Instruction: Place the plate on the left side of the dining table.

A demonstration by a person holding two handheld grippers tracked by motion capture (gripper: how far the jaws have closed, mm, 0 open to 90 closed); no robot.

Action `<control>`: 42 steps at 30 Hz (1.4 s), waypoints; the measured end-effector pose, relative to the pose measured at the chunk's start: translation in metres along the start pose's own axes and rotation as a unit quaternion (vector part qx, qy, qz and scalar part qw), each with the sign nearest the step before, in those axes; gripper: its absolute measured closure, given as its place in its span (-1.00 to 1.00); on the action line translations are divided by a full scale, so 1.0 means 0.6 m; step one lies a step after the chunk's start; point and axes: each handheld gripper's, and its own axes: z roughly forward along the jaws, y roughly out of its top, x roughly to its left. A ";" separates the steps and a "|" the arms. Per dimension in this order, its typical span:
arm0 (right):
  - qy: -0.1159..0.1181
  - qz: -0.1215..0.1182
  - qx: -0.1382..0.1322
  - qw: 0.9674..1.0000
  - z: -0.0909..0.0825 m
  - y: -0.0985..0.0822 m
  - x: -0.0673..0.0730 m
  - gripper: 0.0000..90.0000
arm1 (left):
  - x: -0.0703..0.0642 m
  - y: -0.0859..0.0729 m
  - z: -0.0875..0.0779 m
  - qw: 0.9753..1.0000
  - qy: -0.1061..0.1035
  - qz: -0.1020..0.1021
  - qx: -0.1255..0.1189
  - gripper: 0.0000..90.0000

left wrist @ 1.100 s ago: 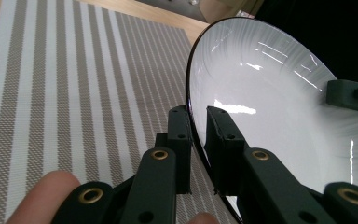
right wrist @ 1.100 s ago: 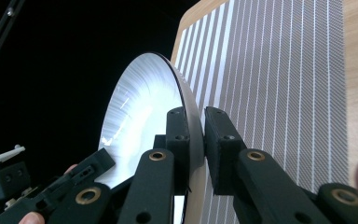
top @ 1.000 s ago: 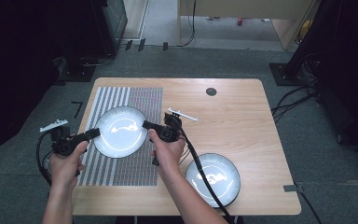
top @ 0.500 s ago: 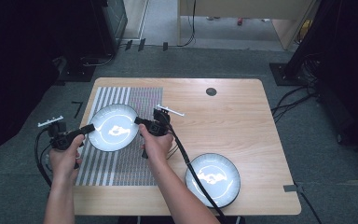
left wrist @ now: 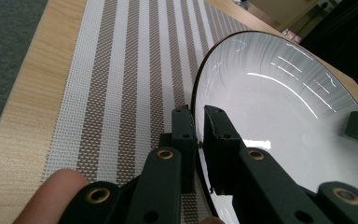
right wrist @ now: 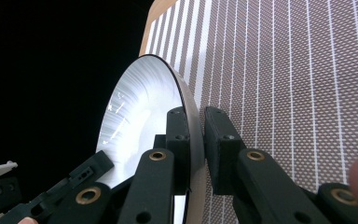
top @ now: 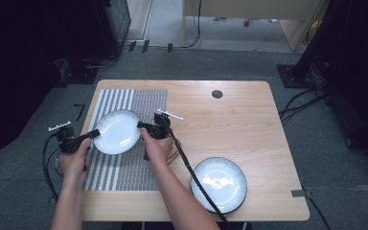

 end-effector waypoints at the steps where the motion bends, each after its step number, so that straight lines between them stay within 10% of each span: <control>1: -0.002 -0.004 0.000 1.000 0.003 0.000 -0.002 0.80 | 0.003 -0.002 0.004 1.000 -0.001 -0.003 0.002 0.87; 42: -0.044 0.014 -0.011 0.999 0.040 0.029 -0.067 0.81 | -0.027 -0.014 0.072 0.999 0.035 0.034 0.009 0.81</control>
